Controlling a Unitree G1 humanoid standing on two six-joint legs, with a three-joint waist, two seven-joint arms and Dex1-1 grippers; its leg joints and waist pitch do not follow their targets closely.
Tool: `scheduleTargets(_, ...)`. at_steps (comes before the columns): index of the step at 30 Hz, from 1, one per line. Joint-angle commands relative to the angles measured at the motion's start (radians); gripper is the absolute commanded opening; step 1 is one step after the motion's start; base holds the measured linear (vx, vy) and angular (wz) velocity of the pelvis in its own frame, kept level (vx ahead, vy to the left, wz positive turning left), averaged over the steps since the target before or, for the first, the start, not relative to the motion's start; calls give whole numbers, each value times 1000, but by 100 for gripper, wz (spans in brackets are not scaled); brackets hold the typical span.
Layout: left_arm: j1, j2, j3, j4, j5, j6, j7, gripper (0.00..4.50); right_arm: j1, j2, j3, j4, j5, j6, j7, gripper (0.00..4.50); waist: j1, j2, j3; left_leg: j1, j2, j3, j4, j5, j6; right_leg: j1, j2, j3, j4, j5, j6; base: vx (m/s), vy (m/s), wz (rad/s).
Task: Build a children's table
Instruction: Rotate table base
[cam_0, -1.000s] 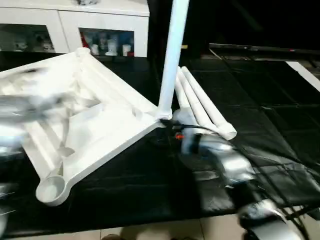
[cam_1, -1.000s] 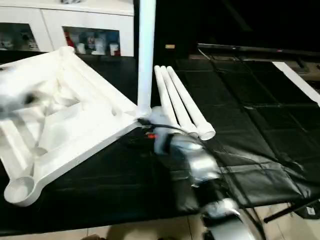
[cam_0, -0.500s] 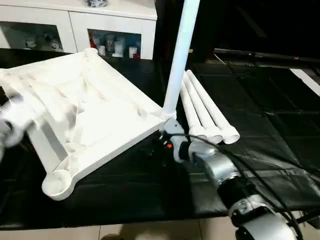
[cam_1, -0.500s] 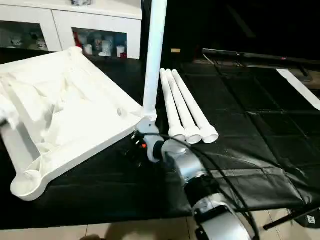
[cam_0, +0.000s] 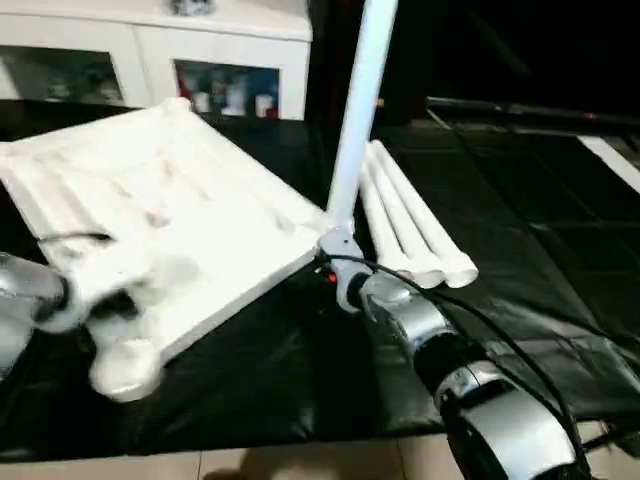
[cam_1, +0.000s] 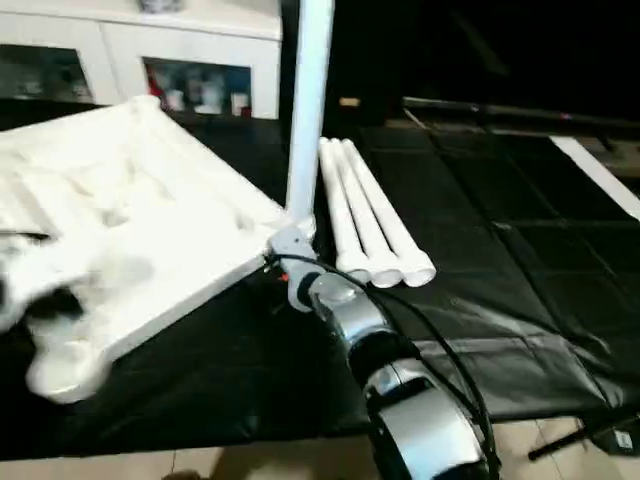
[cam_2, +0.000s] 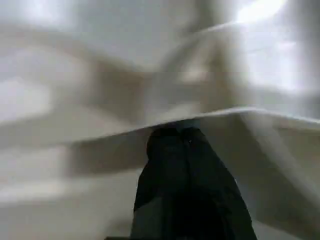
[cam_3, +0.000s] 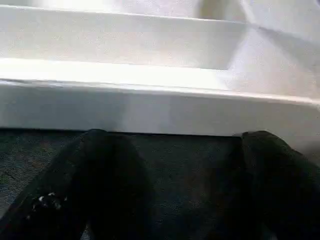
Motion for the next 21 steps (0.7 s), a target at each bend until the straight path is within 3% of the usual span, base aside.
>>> scheduleTargets(1, 9, -23, -30, -86, -83, 6, -63, 3, -22, -8, -15, 23, -4, -14, -10, 450, -11, 40, -58, 24, 55, -22, -90, -359, -97, 29, -82, 72, -69, -317, -176, 0, 0, 0)
scheduleTargets(3, 5, -53, -25, -146, -140, 14, -85, 3, -27, -2, -18, 37, -8, -27, -11, 450, -15, 39, -60, 18, 54, -25, -90, -352, -98, 37, -84, 72, -67, -323, -167, 0, 0, 0)
scheduleTargets(4, -6, -77, -24, -162, -162, 30, -86, 3, -28, 1, -18, 40, -10, -30, -9, 450, -15, 39, -60, 21, 54, -24, -89, -355, -100, 34, -83, 72, -68, -325, -166, 0, 0, 0)
scheduleTargets(5, -11, -89, -24, -168, -169, 42, -88, 3, -30, 3, -18, 45, -12, -34, -9, 450, -16, 44, -60, 21, 52, -23, -88, -357, -102, 34, -80, 72, -69, -319, -166, 0, 0, 0)
scheduleTargets(7, -19, -108, -28, -182, -177, 56, -97, 3, -35, 8, -19, 59, -14, -47, -5, 450, -18, 40, -61, 19, 51, -23, -87, -351, -97, 37, -81, 72, -69, -321, -165, 0, 0, 0)
scheduleTargets(8, -23, -123, -35, -196, -179, 70, -101, 3, -38, 12, -18, 66, -15, -54, 0, 450, -21, 50, -61, 16, 49, -26, -85, -354, -97, 39, -84, 73, -68, -333, -166, 0, 0, 0)
scheduleTargets(11, -36, -175, -61, -233, -195, 110, -81, 3, -37, 22, -18, 62, -9, -66, 19, 450, -32, 47, -63, 13, 50, -25, -83, -337, -89, 42, -79, 72, -69, -324, -170, 0, 0, 0)
scheduleTargets(13, -40, -182, -66, -234, -197, 111, -73, 3, -38, 24, -21, 66, -9, -70, 20, 450, -35, 45, -63, 11, 49, -25, -82, -327, -86, 44, -77, 72, -68, -310, -174, 0, 0, 0)
scheduleTargets(14, -49, -198, -73, -223, -190, 95, -59, 3, -39, 25, -23, 70, -11, -74, 22, 450, -38, 52, -64, 12, 49, -25, -81, -325, -86, 44, -76, 71, -66, -295, -179, 0, 0, 0)
scheduleTargets(16, -66, -223, -80, -198, -175, 66, -34, 3, -41, 26, -26, 74, -15, -79, 24, 450, -40, 50, -65, 11, 48, -24, -80, -314, -82, 45, -74, 71, -65, -273, -187, 0, 0, 0)
scheduleTargets(17, -72, -231, -81, -189, -170, 56, -27, 3, -41, 27, -26, 74, -16, -80, 24, 450, -40, 55, -65, 11, 48, -24, -80, -315, -81, 45, -73, 70, -64, -267, -190, 0, 0, 0)
scheduleTargets(21, -124, -291, -85, -95, -103, -27, 53, 3, -39, 34, -9, 74, -30, -100, 48, 450, -42, 51, -66, 10, 46, -23, -78, -316, -73, 48, -72, 70, -67, -273, -188, 0, 0, 0)
